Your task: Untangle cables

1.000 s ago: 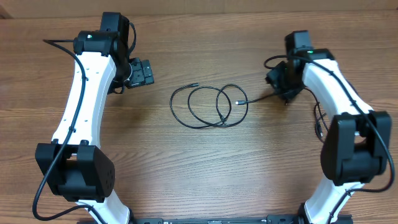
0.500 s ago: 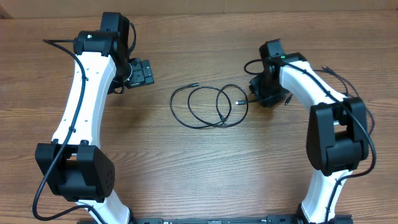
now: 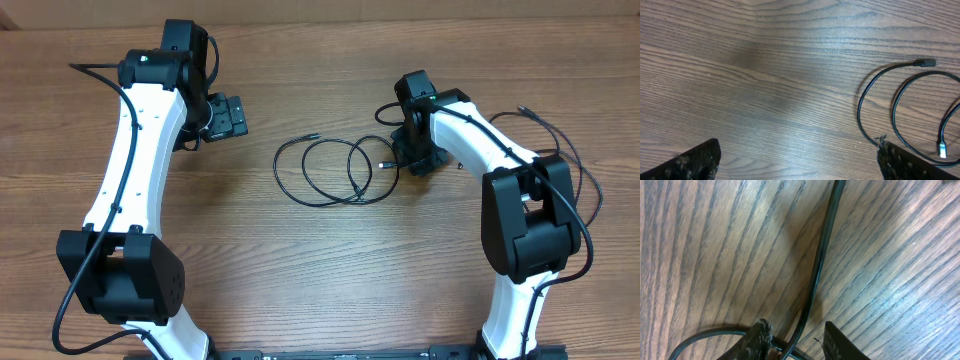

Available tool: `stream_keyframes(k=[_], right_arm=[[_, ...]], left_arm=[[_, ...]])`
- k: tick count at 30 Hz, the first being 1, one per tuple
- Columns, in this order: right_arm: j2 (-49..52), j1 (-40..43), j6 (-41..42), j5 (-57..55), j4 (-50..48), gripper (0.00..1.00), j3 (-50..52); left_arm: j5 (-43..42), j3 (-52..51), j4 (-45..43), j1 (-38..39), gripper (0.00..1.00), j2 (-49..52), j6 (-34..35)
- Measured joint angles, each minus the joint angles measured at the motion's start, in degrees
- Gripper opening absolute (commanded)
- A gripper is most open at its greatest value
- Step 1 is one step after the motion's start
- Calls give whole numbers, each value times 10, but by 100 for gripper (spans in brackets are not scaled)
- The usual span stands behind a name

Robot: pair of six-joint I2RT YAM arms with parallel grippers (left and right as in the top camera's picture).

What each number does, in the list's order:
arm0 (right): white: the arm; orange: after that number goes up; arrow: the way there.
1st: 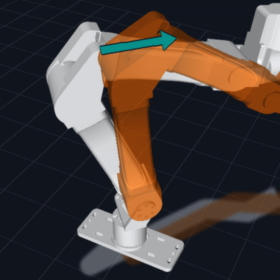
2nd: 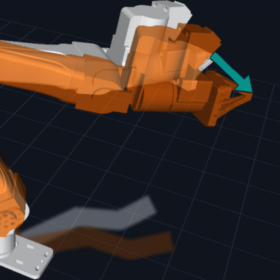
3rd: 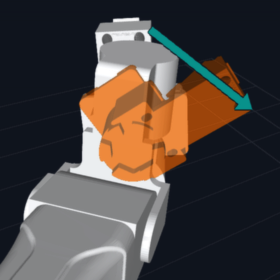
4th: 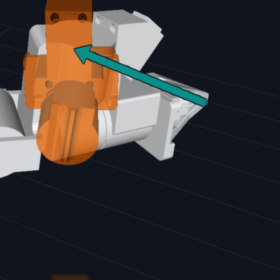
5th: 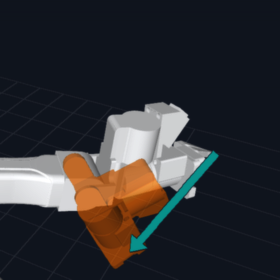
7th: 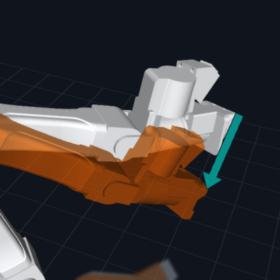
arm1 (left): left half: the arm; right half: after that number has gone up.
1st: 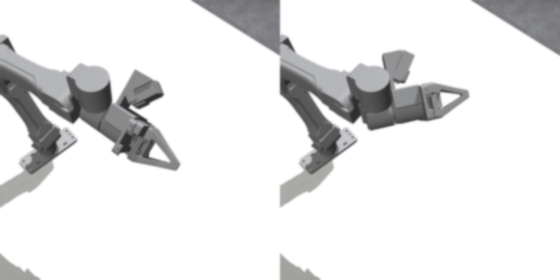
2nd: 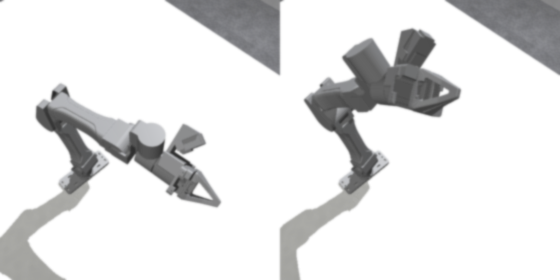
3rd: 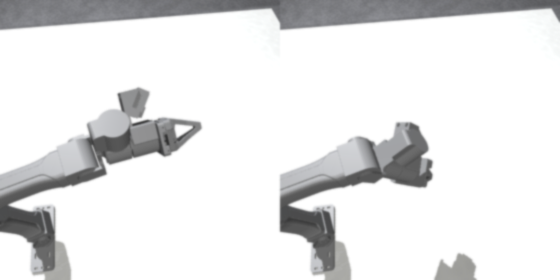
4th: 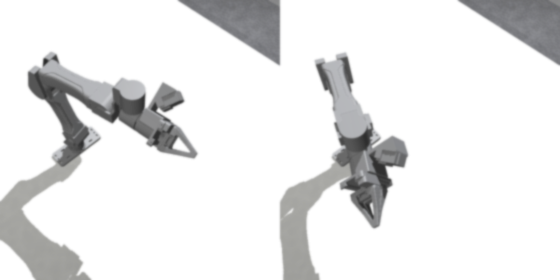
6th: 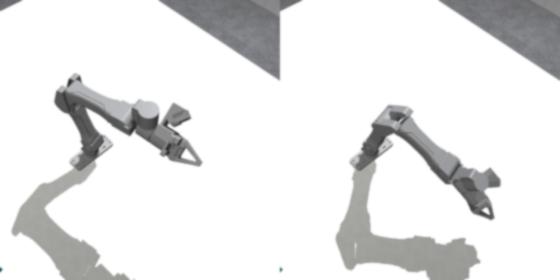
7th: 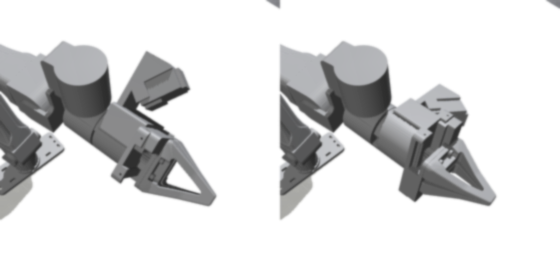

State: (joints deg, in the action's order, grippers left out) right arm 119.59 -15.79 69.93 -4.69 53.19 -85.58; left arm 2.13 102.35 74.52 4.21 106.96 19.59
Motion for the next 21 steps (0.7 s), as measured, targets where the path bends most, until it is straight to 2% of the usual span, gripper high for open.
stream_keyframes(k=[9, 13, 21], right_arm=[[1, 0, 4, -3, 0, 33, 0], [10, 0, 4, -2, 0, 26, 0], [13, 0, 6, -3, 0, 25, 0]], left_arm=[[0, 0, 0, 0, 100, 0, 0], [0, 0, 0, 0, 99, 0, 0], [0, 0, 0, 0, 100, 0, 0]])
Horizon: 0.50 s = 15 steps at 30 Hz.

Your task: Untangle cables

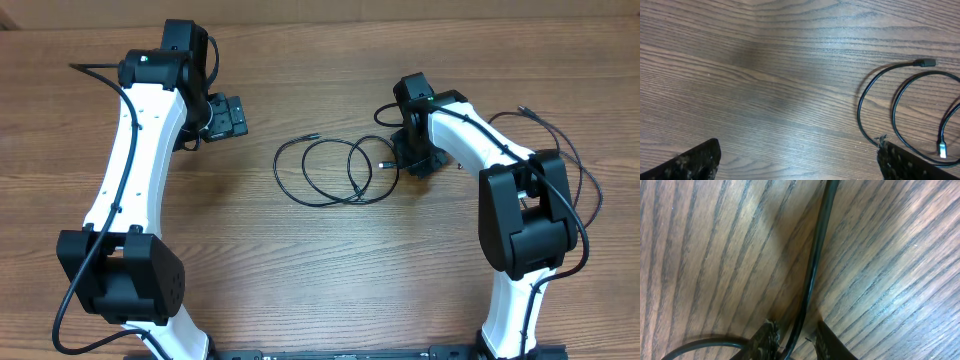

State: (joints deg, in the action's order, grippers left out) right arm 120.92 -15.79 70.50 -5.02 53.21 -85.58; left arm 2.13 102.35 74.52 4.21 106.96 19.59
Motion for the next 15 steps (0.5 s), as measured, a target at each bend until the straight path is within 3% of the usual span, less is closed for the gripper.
stream_keyframes(k=[4, 8, 15], right_arm=[[0, 0, 0, 0, 0, 20, 0], [0, 0, 0, 0, 1, 4, 0], [1, 0, -2, -2, 2, 4, 0]], left_arm=[[0, 0, 0, 0, 100, 0, 0], [0, 0, 0, 0, 100, 0, 0], [0, 0, 0, 0, 100, 0, 0]])
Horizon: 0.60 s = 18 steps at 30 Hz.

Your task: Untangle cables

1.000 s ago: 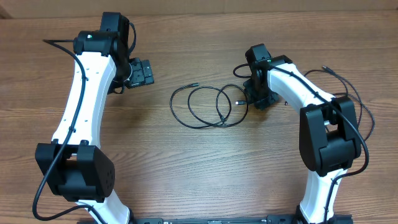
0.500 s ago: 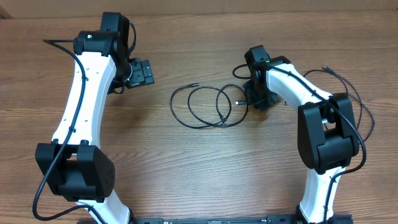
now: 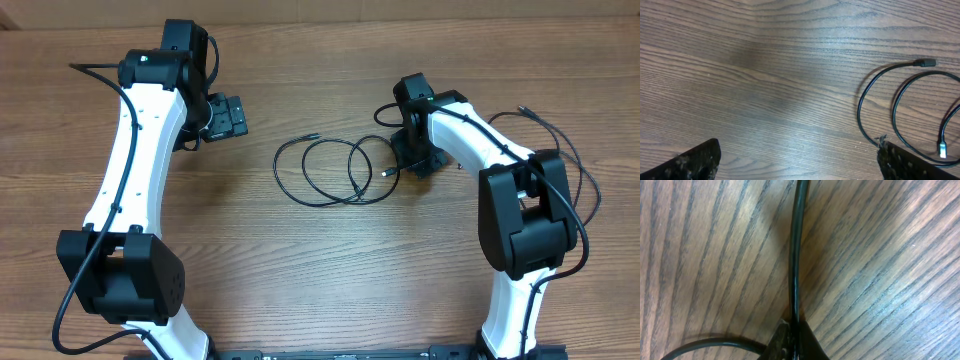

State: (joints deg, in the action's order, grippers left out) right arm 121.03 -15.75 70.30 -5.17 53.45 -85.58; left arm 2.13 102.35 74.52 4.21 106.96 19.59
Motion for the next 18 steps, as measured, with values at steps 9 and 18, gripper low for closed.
stream_keyframes(k=[9, 18], right_arm=[[-13, 24, -119, 0, 9, 4, -11], [-72, 67, -204, 0, -18, 4, -21]], left_arm=[[0, 0, 0, 0, 100, 0, 0], [0, 0, 0, 0, 100, 0, 0]])
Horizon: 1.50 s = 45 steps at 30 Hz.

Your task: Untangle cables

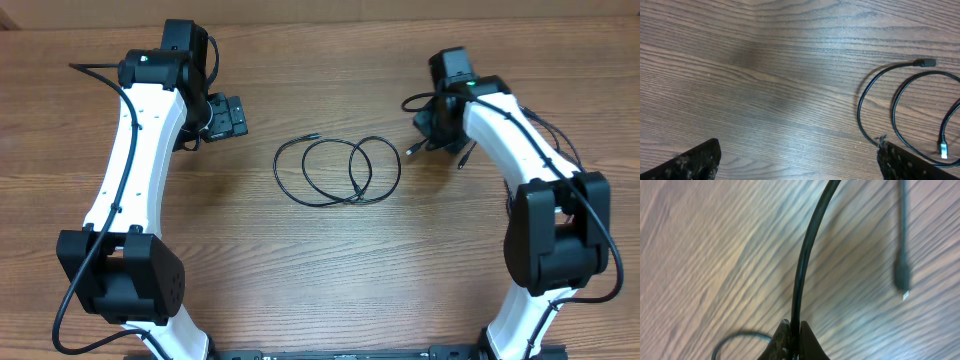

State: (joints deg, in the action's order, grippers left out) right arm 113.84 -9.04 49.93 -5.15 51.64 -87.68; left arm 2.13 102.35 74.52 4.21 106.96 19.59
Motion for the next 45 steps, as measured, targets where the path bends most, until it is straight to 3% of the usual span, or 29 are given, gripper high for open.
stream_keyframes(k=[10, 15, 19, 25, 29, 31, 33, 45], right_arm=[[0, 98, -16, -4, -25, 4, -1], [0, 143, -18, -6, -16, 19, -1], [0, 168, -20, -10, -5, 18, -1], [0, 168, -20, -6, 9, 20, -1], [0, 163, -20, 4, 24, 32, -1], [0, 156, -19, 12, 32, 47, -1], [0, 145, -18, 26, 37, 51, -1], [0, 52, -20, 72, 68, 58, 16]], left_arm=[[0, 0, 0, 0, 100, 0, 0], [0, 0, 0, 0, 99, 0, 0], [0, 0, 0, 0, 100, 0, 0], [0, 0, 0, 0, 100, 0, 0], [0, 0, 0, 0, 100, 0, 0], [0, 0, 0, 0, 100, 0, 0], [0, 0, 0, 0, 100, 0, 0], [0, 0, 0, 0, 100, 0, 0]])
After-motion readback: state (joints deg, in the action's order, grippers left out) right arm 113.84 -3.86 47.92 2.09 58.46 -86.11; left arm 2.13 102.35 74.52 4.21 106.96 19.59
